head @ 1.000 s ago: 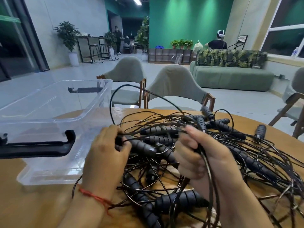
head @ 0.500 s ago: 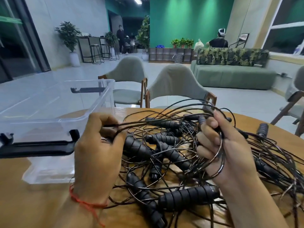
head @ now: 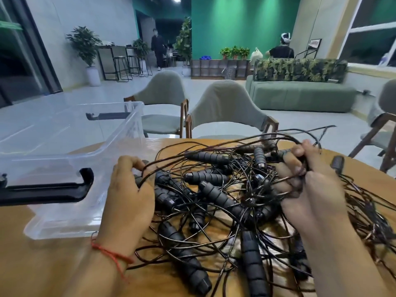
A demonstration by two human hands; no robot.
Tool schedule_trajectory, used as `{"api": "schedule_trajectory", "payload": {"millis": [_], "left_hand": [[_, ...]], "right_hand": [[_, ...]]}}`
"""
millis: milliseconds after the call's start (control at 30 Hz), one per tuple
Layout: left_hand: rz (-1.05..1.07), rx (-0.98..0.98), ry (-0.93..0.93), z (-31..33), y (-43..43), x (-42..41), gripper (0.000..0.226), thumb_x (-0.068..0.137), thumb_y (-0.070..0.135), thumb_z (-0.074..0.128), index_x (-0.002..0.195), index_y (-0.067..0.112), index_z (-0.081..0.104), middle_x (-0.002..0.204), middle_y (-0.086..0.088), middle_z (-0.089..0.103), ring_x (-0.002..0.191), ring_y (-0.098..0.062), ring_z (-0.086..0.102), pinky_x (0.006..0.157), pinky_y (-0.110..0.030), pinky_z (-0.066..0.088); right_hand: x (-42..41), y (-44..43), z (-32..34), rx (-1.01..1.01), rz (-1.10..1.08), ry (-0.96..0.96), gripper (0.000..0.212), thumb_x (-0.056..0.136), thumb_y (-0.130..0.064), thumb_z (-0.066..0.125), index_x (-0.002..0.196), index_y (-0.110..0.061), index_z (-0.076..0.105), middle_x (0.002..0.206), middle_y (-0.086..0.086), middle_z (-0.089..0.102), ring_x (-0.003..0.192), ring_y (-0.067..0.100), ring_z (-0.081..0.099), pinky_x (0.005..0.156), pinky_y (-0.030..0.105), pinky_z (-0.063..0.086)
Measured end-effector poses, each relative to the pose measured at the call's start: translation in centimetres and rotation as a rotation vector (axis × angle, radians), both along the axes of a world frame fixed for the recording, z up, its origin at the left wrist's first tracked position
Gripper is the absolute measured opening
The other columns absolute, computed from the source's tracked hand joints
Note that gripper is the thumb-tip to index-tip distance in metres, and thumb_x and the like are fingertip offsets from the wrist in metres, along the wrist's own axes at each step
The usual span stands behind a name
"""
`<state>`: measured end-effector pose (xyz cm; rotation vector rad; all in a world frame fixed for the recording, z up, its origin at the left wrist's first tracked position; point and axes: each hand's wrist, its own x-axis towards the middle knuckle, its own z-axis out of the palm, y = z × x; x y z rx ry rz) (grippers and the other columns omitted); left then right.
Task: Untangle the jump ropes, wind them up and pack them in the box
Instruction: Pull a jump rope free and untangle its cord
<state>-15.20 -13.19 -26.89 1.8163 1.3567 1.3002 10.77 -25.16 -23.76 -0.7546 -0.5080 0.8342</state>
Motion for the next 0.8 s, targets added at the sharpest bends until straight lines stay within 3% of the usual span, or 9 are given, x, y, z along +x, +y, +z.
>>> {"api": "schedule_trajectory", "payload": {"millis": [167, 267, 333, 433, 533, 667, 800], "left_hand": [[0.019, -0.170, -0.096, 0.5, 0.2, 0.0, 0.009, 0.107, 0.039, 0.053, 0.102, 0.031, 0.053, 0.100, 0.006, 0.066, 0.092, -0.011, 0.062, 0.073, -0.028, 0.044], [0.012, -0.253, -0.233, 0.8, 0.3, -0.3, 0.024, 0.094, 0.063, 0.051, 0.095, 0.040, 0.058, 0.097, 0.002, 0.068, 0.096, -0.020, 0.068, 0.094, -0.047, 0.055], [0.008, -0.303, -0.253, 1.0, 0.4, -0.6, 0.032, 0.085, 0.071, 0.045, 0.088, 0.043, 0.061, 0.100, 0.001, 0.071, 0.101, -0.024, 0.069, 0.098, -0.053, 0.054], [-0.039, -0.360, -0.337, 1.5, 0.5, -0.5, 0.037, 0.105, 0.057, 0.044, 0.088, 0.028, 0.062, 0.104, 0.002, 0.078, 0.095, -0.018, 0.071, 0.079, -0.042, 0.054], [-0.127, -0.411, -0.425, 1.7, 0.4, -0.4, 0.051, 0.112, 0.041, 0.042, 0.072, 0.021, 0.065, 0.086, -0.008, 0.080, 0.070, -0.022, 0.068, 0.066, -0.036, 0.049], [-0.220, -0.546, -0.606, 2.0, -0.2, -0.6, 0.041, 0.113, 0.040, 0.042, 0.079, 0.018, 0.047, 0.065, -0.010, 0.064, 0.047, -0.021, 0.055, 0.051, -0.033, 0.052], [-0.396, -0.628, -0.769, 2.9, -0.6, -0.6, 0.040, 0.112, 0.043, 0.040, 0.080, 0.020, 0.045, 0.067, -0.007, 0.058, 0.045, -0.018, 0.054, 0.043, -0.033, 0.054]], "right_hand": [[-0.2, 0.9, -0.8, -0.074, 0.027, 0.061, 0.035, 0.110, -0.042, 0.049, 0.079, -0.027, 0.053, 0.064, -0.009, 0.030, 0.049, 0.004, 0.019, 0.036, 0.017, 0.016], [-0.9, 1.2, -0.7, -0.129, 0.078, 0.049, 0.035, 0.111, -0.041, 0.049, 0.079, -0.026, 0.054, 0.063, -0.009, 0.032, 0.047, 0.004, 0.020, 0.034, 0.016, 0.017], [-1.2, 1.5, -1.1, -0.173, 0.092, 0.028, 0.035, 0.111, -0.041, 0.049, 0.081, -0.025, 0.055, 0.063, -0.009, 0.035, 0.046, 0.005, 0.021, 0.034, 0.017, 0.016], [-1.7, 1.9, -1.7, -0.220, 0.108, -0.014, 0.034, 0.110, -0.041, 0.051, 0.080, -0.024, 0.057, 0.063, -0.008, 0.037, 0.045, 0.006, 0.024, 0.033, 0.018, 0.019], [-2.2, 2.1, -2.0, -0.264, 0.114, -0.071, 0.033, 0.110, -0.041, 0.052, 0.083, -0.023, 0.059, 0.063, -0.006, 0.039, 0.046, 0.007, 0.027, 0.034, 0.018, 0.020], [-2.6, 2.4, -2.4, -0.374, 0.093, -0.208, 0.030, 0.108, -0.045, 0.055, 0.089, -0.023, 0.062, 0.064, -0.006, 0.044, 0.046, 0.006, 0.033, 0.038, 0.020, 0.022], [-2.4, 2.5, -2.7, -0.434, 0.059, -0.281, 0.036, 0.107, -0.050, 0.055, 0.101, -0.019, 0.071, 0.064, -0.007, 0.048, 0.048, 0.006, 0.037, 0.042, 0.022, 0.023]]}}
